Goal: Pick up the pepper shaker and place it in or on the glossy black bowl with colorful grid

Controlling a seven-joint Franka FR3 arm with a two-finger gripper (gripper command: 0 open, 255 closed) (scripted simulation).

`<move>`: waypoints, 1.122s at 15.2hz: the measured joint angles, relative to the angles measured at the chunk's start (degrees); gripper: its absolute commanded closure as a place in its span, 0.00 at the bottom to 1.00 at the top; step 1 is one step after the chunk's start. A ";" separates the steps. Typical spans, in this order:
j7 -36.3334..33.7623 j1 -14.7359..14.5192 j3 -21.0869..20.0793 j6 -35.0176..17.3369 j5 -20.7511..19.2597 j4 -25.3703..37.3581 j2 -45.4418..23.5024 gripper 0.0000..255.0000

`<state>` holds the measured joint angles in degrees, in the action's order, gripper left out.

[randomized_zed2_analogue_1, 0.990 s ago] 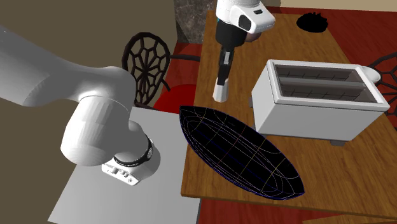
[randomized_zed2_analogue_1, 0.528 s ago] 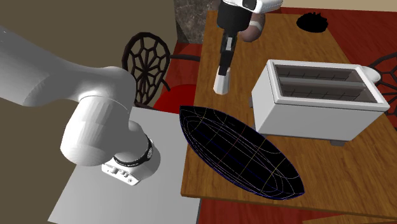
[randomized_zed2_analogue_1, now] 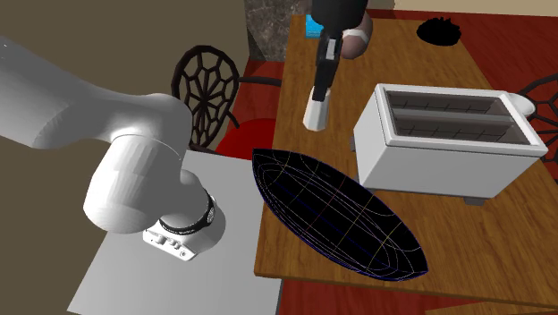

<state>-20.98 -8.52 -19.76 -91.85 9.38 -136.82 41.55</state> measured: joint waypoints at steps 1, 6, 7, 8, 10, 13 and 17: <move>1.31 0.46 1.21 0.13 -0.84 -0.22 0.27 1.00; 7.97 3.04 7.30 0.99 -5.40 0.30 0.34 1.00; 9.43 3.59 8.64 1.46 -6.36 0.64 0.47 1.00; 10.75 4.05 9.82 1.66 -7.22 0.63 0.68 1.00; 13.10 5.01 11.90 2.06 -8.83 1.61 0.13 1.00; 14.18 5.45 12.84 0.73 -9.57 0.54 -0.12 1.00; 14.17 5.40 12.84 -1.99 -9.55 -2.53 0.21 1.00</move>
<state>-6.81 -3.12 -6.92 -93.85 -0.18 -139.35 41.76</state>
